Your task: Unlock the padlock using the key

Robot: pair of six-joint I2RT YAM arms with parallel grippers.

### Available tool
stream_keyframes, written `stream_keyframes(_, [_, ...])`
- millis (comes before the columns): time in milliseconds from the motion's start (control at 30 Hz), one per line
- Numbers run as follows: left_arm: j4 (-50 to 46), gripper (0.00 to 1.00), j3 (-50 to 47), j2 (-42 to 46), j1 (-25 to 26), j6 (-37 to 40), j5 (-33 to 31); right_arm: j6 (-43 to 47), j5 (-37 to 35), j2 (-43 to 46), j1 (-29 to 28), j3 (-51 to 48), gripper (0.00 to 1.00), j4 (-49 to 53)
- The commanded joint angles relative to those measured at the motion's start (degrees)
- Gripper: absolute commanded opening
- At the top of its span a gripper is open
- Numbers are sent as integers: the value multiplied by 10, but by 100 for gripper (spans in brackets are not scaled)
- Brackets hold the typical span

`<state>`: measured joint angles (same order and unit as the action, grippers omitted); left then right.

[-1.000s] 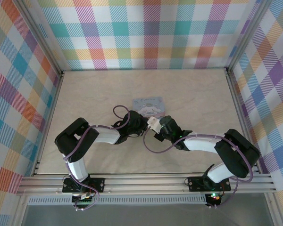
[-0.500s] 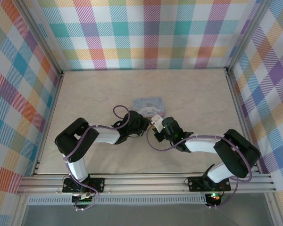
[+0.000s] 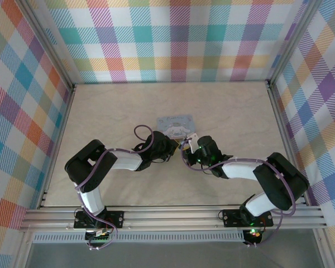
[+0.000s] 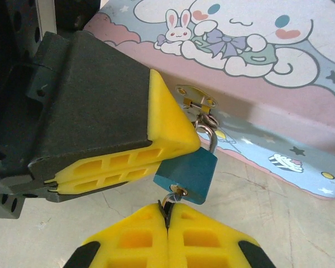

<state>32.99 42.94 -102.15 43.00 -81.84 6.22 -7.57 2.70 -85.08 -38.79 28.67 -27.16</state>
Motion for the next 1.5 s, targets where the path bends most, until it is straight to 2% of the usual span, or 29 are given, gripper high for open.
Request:
stream_keyframes(0, [-49,6,-7,-1,10,-2,15,-35,10,-3,10,3,0,-36])
stream_keyframes(100, [-50,9,-7,0,10,-2,14,-32,8,-5,11,5,0,-28])
stream_keyframes(467, [-73,32,-6,16,10,5,3,-23,-9,-8,12,5,0,-12])
stream_keyframes(567, [-76,34,-12,24,10,7,-3,-22,-11,-9,12,4,0,-8])
stream_keyframes(933, [-132,56,-11,80,2,38,-26,-24,-9,-11,13,0,0,-8])
stream_keyframes(1267, [-199,62,-13,153,-27,79,-45,-62,16,-6,23,-14,0,-38])
stream_keyframes(1467, [-267,67,-3,206,-62,128,-59,-99,42,-6,39,-19,0,-55])
